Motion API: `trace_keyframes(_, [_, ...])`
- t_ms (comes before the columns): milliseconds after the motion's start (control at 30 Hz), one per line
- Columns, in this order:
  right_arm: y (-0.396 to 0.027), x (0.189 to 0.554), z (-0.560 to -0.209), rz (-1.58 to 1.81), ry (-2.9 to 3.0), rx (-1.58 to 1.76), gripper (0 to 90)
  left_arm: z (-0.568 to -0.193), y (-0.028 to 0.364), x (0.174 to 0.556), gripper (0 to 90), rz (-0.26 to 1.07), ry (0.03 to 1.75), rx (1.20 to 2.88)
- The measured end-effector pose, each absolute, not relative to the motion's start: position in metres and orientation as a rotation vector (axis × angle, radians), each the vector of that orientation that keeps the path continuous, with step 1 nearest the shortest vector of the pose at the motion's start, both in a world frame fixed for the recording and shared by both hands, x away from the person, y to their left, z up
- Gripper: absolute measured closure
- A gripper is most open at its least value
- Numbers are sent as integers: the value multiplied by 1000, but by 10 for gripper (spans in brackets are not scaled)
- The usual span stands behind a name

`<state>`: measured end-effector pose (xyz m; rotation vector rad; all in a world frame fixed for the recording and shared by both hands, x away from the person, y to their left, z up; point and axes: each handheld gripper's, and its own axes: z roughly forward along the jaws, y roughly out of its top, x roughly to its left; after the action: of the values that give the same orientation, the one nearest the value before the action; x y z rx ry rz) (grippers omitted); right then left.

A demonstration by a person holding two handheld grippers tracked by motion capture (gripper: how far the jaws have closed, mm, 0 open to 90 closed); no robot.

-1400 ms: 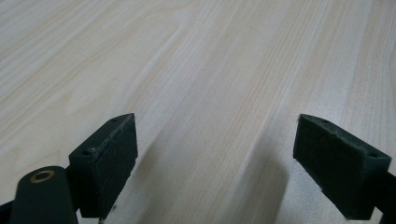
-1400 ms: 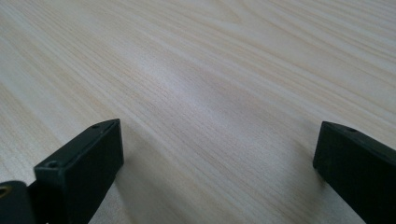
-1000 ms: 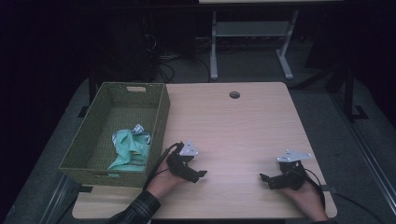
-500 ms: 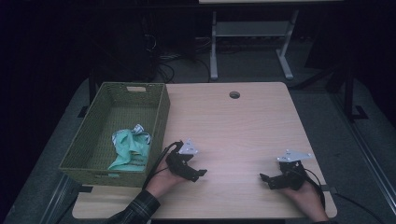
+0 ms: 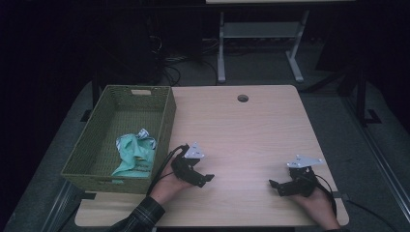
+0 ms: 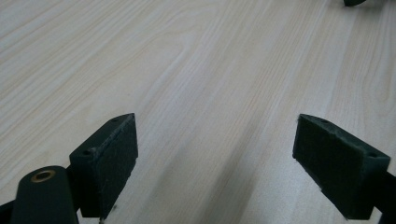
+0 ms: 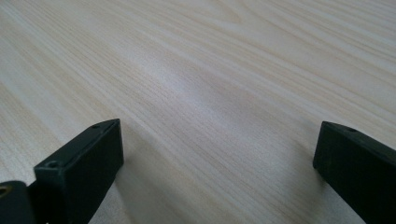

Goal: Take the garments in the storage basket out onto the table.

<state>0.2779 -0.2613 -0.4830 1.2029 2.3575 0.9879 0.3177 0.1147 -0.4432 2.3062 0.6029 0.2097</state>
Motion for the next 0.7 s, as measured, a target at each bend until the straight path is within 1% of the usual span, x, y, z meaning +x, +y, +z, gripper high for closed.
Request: trace_keyframes(700, [-261,278,-483,988,2358,1201,14,-431,114,319,135,212,602,2306])
